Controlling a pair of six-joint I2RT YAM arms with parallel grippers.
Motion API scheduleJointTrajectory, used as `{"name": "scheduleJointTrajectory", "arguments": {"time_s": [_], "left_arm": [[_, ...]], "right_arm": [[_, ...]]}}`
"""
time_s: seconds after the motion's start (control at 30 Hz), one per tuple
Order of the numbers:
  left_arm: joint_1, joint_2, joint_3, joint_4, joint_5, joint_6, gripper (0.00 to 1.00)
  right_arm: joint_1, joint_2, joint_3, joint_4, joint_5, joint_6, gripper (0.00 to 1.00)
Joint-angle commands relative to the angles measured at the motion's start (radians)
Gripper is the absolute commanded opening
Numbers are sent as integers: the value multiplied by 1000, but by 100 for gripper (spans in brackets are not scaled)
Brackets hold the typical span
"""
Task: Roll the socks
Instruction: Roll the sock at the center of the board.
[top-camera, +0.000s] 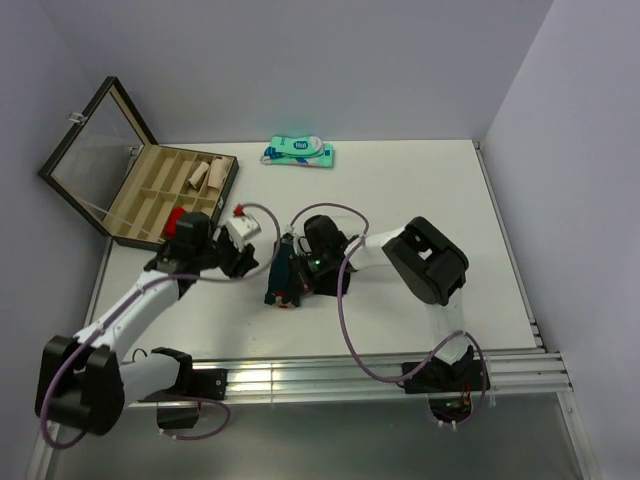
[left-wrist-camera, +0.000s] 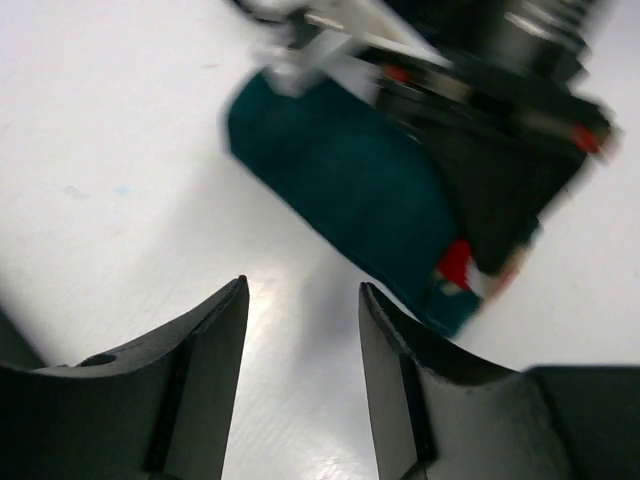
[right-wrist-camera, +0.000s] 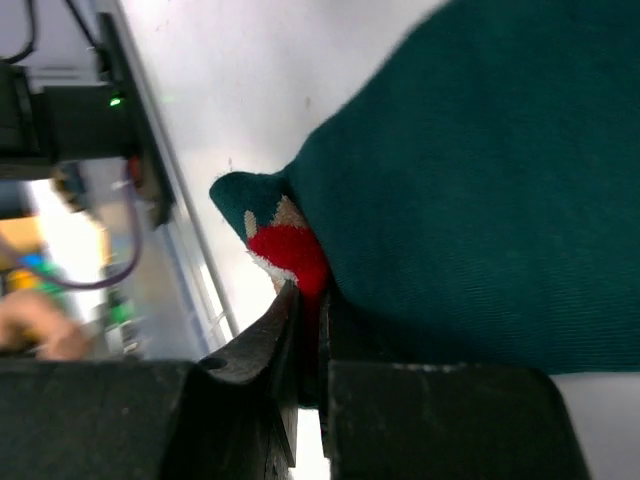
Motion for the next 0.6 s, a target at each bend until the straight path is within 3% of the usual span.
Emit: {"name": "scheduleJointTrajectory", "arguments": {"time_s": [0.0, 0.17, 0.57], "left_arm": [[-168, -156, -155, 152, -186, 136, 54], [-293, -234, -257, 197, -262, 253, 60], [-591, -152, -340, 321, -442, 307, 61]], "right_arm": [[-44, 62, 41, -200, -140, -15, 8], [-105, 138, 96, -271, -200, -21, 8], [-121, 198, 192, -362, -198, 4, 10]]}}
